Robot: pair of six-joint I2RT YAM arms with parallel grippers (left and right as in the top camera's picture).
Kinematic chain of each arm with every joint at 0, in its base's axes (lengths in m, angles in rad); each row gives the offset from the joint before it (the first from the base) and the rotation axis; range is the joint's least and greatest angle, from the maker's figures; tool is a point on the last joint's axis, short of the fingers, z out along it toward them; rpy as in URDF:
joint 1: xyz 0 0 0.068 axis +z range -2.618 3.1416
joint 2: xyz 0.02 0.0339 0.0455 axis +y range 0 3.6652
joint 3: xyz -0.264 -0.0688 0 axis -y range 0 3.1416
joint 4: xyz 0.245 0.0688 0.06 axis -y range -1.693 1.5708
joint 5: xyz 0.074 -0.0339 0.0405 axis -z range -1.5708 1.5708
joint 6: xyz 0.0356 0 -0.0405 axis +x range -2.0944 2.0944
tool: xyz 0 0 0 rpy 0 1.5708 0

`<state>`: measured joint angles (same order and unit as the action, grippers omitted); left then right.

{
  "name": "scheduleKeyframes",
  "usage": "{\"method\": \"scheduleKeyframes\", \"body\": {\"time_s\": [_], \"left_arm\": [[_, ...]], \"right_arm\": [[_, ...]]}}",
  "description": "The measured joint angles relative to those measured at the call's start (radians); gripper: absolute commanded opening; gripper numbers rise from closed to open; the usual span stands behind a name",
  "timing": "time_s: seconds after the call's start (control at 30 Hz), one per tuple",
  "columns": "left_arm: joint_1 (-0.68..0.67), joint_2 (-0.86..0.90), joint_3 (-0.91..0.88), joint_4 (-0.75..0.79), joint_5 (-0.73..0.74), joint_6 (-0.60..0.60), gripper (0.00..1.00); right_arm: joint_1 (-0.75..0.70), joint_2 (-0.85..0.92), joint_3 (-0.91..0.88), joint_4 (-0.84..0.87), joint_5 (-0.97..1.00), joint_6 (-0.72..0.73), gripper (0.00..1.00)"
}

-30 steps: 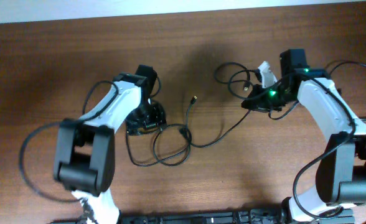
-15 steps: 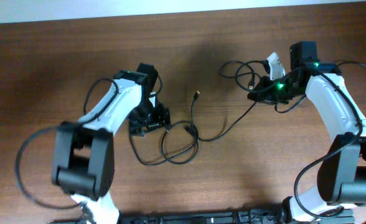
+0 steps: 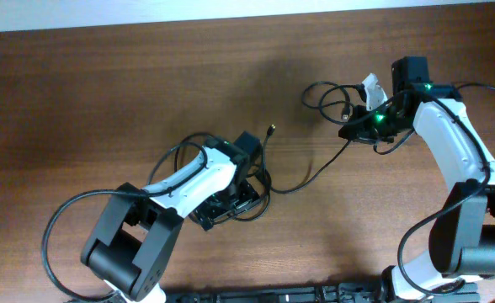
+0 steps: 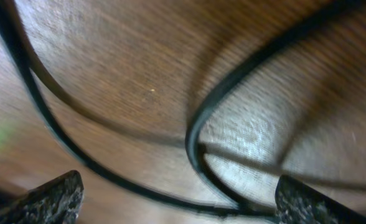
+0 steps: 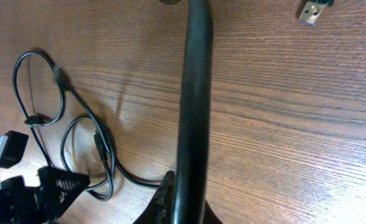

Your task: Untangle cables

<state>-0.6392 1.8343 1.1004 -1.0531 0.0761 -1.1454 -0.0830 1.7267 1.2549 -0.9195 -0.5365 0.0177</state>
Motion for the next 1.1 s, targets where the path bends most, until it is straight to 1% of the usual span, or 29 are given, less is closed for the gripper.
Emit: {"method": "scheduleKeyframes", "body": {"time_s": [0.07, 0.1, 0.13, 0.2, 0.23, 0.27, 0.3, 0.33, 0.43, 0.53, 0.57, 0.6, 0.67, 0.73, 0.8, 0.9, 1.1], "left_arm": [[0.0, -0.002, -0.027, 0.08, 0.032, -0.111, 0.99], [0.0, -0.015, -0.046, 0.15, 0.053, -0.166, 0.99], [0.0, -0.016, -0.05, 0.169, 0.064, -0.186, 0.9], [0.0, -0.026, -0.069, 0.191, 0.093, -0.236, 0.57], [0.0, -0.026, -0.07, 0.195, 0.094, -0.241, 0.45], [0.0, -0.026, -0.071, 0.198, 0.09, -0.25, 0.25], [0.0, -0.026, -0.071, 0.202, 0.076, -0.257, 0.1], [0.0, -0.026, -0.071, 0.202, 0.052, -0.264, 0.0], [-0.003, -0.028, -0.071, 0.193, -0.013, -0.273, 0.0], [-0.005, -0.029, -0.071, 0.188, -0.026, -0.273, 0.0], [0.0, -0.03, -0.072, 0.178, -0.036, -0.272, 0.0], [0.011, -0.03, -0.073, 0.172, -0.037, -0.266, 0.0], [0.067, -0.03, -0.074, 0.16, -0.052, -0.234, 0.0], [0.121, -0.03, -0.075, 0.157, -0.059, -0.219, 0.0], [0.172, -0.03, -0.076, 0.154, -0.069, -0.208, 0.0], [0.185, -0.03, -0.076, 0.152, -0.118, -0.205, 0.0], [0.187, -0.03, -0.077, 0.157, -0.189, -0.201, 0.0]], "right_arm": [[0.0, 0.0, 0.0, -0.01, 0.002, 0.0, 0.04], [0.0, 0.0, 0.0, -0.019, 0.002, 0.0, 0.04], [0.0, 0.0, 0.0, -0.021, 0.005, -0.001, 0.04], [0.0, 0.0, 0.0, -0.024, 0.015, 0.0, 0.04], [0.0, 0.0, 0.0, -0.024, 0.016, 0.0, 0.04], [0.0, 0.0, 0.0, -0.025, 0.016, 0.0, 0.04], [0.0, 0.0, 0.001, -0.035, 0.016, 0.0, 0.04], [0.0, 0.0, 0.001, -0.044, 0.016, 0.0, 0.04], [-0.001, 0.0, 0.005, -0.044, 0.032, -0.001, 0.04], [-0.035, 0.001, 0.121, -0.098, 0.047, 0.001, 0.04], [-0.066, 0.002, 0.237, -0.147, 0.05, 0.0, 0.04], [-0.084, 0.005, 0.315, -0.187, 0.051, 0.0, 0.04], [-0.129, 0.0, 0.529, -0.246, 0.054, 0.0, 0.04], [-0.15, -0.007, 0.654, -0.285, 0.056, 0.0, 0.04], [-0.151, -0.012, 0.738, -0.3, 0.066, 0.0, 0.04], [-0.151, -0.013, 0.759, -0.291, 0.071, 0.0, 0.04], [-0.151, -0.013, 0.76, -0.101, 0.201, 0.0, 0.04]]}}
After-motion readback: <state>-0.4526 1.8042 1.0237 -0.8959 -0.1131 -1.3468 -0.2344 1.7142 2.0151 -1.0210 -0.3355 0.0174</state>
